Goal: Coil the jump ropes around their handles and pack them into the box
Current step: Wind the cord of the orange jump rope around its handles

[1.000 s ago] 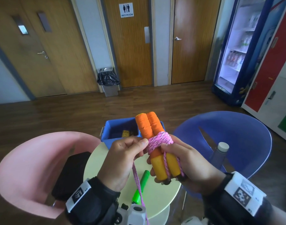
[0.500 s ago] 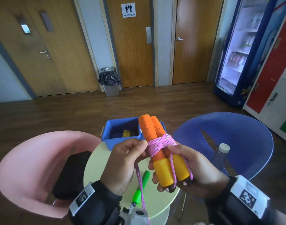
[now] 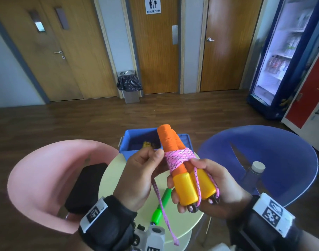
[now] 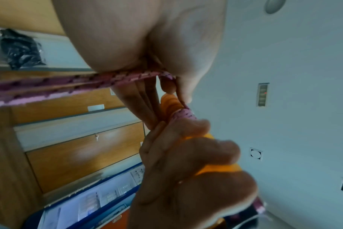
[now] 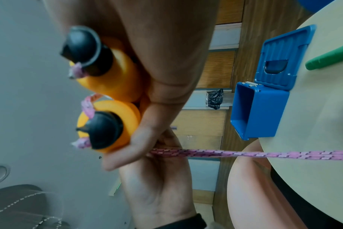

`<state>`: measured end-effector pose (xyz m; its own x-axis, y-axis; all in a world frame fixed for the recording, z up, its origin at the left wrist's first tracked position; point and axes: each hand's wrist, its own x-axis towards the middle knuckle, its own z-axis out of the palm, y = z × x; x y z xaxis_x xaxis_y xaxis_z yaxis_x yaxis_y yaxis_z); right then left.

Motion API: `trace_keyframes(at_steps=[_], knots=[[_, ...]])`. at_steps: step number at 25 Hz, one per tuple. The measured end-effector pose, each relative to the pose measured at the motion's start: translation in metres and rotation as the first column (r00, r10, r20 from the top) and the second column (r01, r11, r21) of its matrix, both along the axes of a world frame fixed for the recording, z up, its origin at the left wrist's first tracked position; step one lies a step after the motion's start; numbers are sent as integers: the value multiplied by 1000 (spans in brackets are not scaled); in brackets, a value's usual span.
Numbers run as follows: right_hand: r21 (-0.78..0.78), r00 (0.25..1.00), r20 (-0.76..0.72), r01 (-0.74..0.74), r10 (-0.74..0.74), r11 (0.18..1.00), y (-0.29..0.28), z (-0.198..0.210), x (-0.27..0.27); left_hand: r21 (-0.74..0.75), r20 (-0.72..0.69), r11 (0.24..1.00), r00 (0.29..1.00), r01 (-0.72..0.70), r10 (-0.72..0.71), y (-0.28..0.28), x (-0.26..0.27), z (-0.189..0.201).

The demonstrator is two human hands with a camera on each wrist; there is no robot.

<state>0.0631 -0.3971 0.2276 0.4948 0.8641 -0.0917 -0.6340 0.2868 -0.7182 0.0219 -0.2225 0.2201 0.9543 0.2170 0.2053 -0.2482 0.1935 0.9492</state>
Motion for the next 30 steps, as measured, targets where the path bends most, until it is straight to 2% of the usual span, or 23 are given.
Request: trace_keyframes(at_steps=[3,6,9,12,15,17,19,20,21,23,25,27,28,30], knots=[[-12,1000,13,-2,2,1000,11,-3,2,51,39,998,999,-23,21,16,-4,-3],[28,999,-4,-50,50,998,27,-4,0,-4,61,1000,998,4,-3,28,-9,-3],[89,993,4,-117,117,989,47,-2,-3,-170,44,980,994,104,-98,35,-15,-5],[126,986,16,-167,166,978,73,2,-1,-310,4,918,966,246,-258,50,-16,1],[146,982,31,-187,185,971,96,3,10,-329,25,869,924,369,-383,72,-12,9],[115,981,20,-196,195,974,111,3,16,-285,30,885,926,368,-375,88,-6,12],[-48,977,-8,-212,212,976,131,7,21,-219,5,949,973,226,-230,106,3,16],[-209,987,43,-140,152,968,141,9,24,-160,-17,982,994,105,-109,118,9,16],[-354,987,154,12,46,935,151,13,27,-84,-36,996,999,-15,12,129,15,16],[-456,918,386,270,-85,848,168,20,28,77,-60,983,984,-164,169,148,23,17],[-456,803,596,365,-27,812,189,24,24,234,-63,947,968,-222,243,159,27,21],[-507,716,698,458,36,730,206,20,21,351,-40,904,961,-243,274,168,29,24],[-526,707,706,500,26,688,213,20,21,385,-31,892,963,-235,267,175,30,25],[-542,750,661,504,-29,673,222,22,22,412,-23,891,976,-190,218,187,33,26]])
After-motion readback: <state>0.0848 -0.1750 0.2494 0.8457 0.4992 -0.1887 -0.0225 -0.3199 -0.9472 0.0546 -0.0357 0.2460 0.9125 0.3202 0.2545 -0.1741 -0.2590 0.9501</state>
